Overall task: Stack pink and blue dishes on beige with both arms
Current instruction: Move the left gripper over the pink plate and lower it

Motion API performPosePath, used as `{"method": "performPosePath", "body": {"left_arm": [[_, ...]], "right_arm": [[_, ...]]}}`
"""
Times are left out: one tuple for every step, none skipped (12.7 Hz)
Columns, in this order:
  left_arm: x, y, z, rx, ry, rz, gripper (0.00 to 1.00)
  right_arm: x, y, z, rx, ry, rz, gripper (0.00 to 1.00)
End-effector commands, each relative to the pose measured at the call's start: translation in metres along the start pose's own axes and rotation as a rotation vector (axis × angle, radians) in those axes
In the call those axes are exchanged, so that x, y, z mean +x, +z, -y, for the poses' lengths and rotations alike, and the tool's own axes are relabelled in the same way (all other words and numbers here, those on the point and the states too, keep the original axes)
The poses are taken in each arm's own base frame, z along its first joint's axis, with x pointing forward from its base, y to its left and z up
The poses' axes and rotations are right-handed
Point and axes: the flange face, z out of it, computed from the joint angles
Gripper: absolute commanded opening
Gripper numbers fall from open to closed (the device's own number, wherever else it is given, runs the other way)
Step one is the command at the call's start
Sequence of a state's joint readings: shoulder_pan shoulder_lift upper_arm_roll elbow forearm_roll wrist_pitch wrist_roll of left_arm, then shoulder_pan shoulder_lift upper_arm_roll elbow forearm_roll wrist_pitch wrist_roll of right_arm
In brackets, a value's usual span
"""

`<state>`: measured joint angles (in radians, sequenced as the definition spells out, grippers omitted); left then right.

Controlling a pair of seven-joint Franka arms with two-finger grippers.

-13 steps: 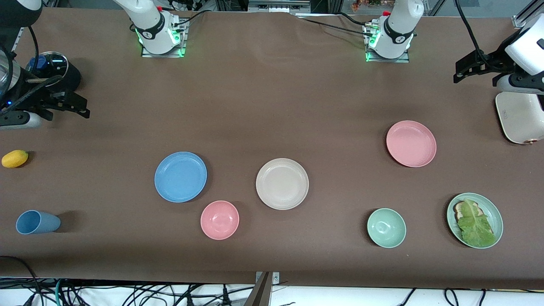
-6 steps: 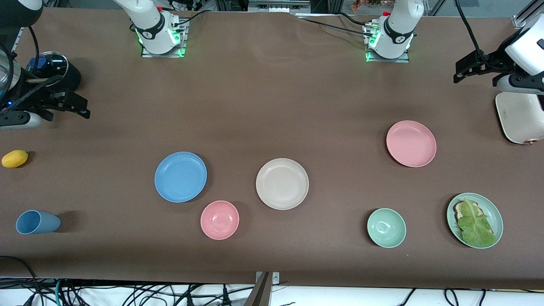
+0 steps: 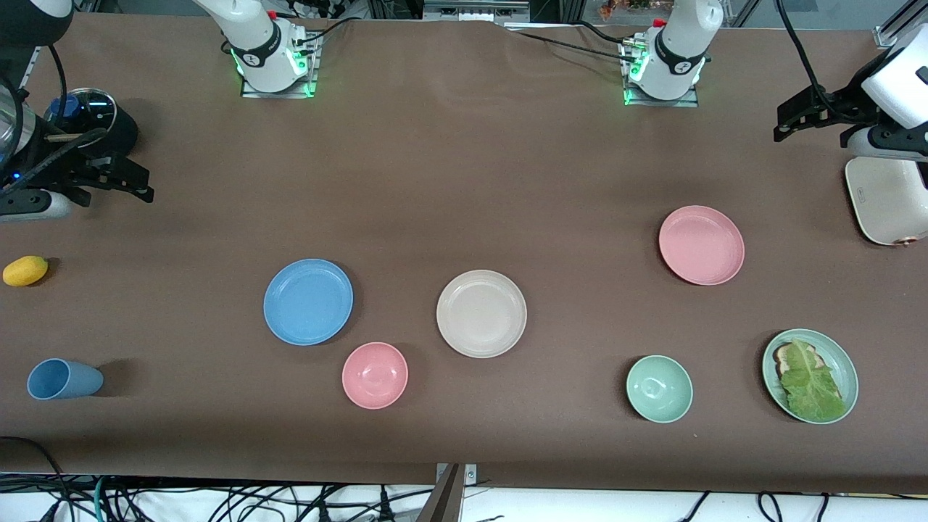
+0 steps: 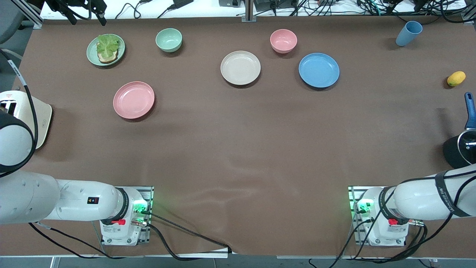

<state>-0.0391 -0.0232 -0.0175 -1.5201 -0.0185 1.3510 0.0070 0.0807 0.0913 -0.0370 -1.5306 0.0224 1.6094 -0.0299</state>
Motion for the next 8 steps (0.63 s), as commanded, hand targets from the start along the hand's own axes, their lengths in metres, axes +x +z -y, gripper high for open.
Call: {"method": "performPosePath", "body": {"left_arm": [[-0.0006,-0.0029,0.0006,-0.02,0.013,-0.008,1.0],[-0.0007,-0.0028,0.0006,-0.02,0.013,-0.007,1.0],[-0.0006,-0.0029,0.0006,-0.02,0.013,-0.008,1.0],[-0.0008,-0.0035,0.0006,-0.02,0.013,-0.008,1.0],[-0.0008,-0.0035,0.0006,-0.02,0.013,-0.008,1.0],[-0.0008,-0.0035,0.0006,-0.02,0.013,-0.008,1.0],[0.002,-0.0006,0.0008,-0.02,0.013,-0.002,1.0],[0.0049,0.0031,0.0009,-0.021,0.013,0.005,1.0]], "right_arm": [[0.001,-0.0043,-0.0001,0.011,0.012,-0.01,1.0],[0.001,-0.0043,-0.0001,0.011,0.012,-0.01,1.0],[0.001,-0.0043,-0.0001,0.011,0.012,-0.01,1.0],[0.001,-0.0043,-0.0001,0.011,0.012,-0.01,1.0],[0.001,-0.0043,-0.0001,0.011,0.012,-0.01,1.0],[0.001,-0.0043,-0.0001,0.011,0.012,-0.01,1.0],[0.001,-0.0043,-0.0001,0.011,0.012,-0.01,1.0],[0.001,-0.0043,-0.0001,0.011,0.012,-0.01,1.0]]}}
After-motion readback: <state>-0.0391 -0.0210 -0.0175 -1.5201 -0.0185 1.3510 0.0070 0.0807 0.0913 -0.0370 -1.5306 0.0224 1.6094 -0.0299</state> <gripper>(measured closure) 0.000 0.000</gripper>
